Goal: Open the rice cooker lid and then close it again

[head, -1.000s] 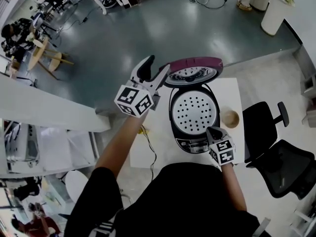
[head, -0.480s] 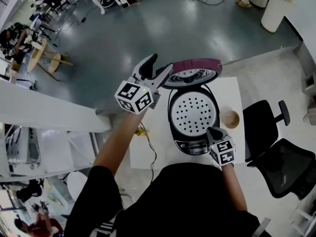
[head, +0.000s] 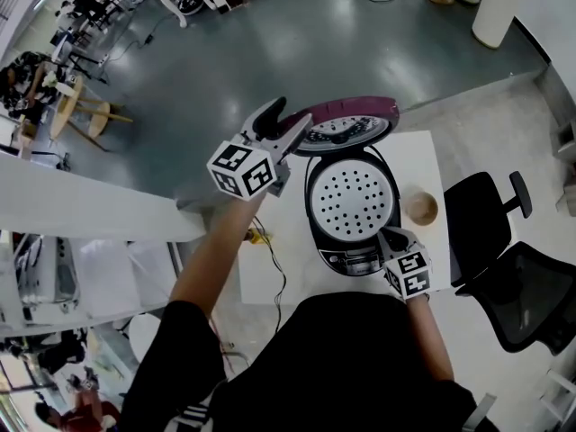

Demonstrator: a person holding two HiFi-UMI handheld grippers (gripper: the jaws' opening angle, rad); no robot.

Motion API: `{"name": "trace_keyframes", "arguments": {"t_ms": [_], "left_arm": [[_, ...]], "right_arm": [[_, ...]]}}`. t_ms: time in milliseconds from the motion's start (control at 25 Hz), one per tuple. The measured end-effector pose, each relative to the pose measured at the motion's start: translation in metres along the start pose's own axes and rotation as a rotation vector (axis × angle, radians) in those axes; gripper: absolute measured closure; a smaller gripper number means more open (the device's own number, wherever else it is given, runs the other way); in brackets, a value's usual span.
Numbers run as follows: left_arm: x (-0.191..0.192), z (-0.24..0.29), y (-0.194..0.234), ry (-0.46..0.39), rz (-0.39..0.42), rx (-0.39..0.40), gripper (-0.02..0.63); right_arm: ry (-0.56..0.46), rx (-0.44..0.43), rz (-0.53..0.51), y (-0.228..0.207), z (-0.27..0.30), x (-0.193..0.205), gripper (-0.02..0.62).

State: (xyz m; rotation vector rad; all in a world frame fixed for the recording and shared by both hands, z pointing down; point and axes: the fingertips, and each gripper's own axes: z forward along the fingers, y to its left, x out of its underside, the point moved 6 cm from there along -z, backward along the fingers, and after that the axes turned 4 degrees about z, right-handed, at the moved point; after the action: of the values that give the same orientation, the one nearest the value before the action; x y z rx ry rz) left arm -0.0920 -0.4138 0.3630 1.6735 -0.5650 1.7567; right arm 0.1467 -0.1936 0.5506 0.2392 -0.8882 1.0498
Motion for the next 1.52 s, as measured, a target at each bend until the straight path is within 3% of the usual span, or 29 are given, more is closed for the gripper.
{"name": "trace_keyframes", "arguments": {"t_ms": [480, 720, 1040, 1320, 1520], "left_arm": [[-0.007, 0.000, -0.009, 0.072, 0.110, 0.025, 0.366], [-0.013, 0.000, -0.022, 0.129, 0.295, 0.058, 0.412], [-0.014, 0.001, -0.027, 0.203, 0.283, 0.137, 0.441], [-0.014, -0.003, -0.042, 0.269, 0.369, 0.184, 0.459], [-0.012, -0.006, -0.053, 0.318, 0.379, 0.215, 0.472]], "right_arm": [[-0.028, 0.000, 0.016, 0.007, -0.008, 0.001, 0.595], [-0.050, -0.005, 0.027, 0.010, -0.012, 0.002, 0.595], [-0.058, -0.005, 0.037, 0.011, -0.016, 0.001, 0.595], [-0.067, -0.012, 0.037, 0.015, -0.015, 0.000, 0.595], [-0.062, -0.012, 0.044, 0.019, -0.019, 0.002, 0.595]]}}
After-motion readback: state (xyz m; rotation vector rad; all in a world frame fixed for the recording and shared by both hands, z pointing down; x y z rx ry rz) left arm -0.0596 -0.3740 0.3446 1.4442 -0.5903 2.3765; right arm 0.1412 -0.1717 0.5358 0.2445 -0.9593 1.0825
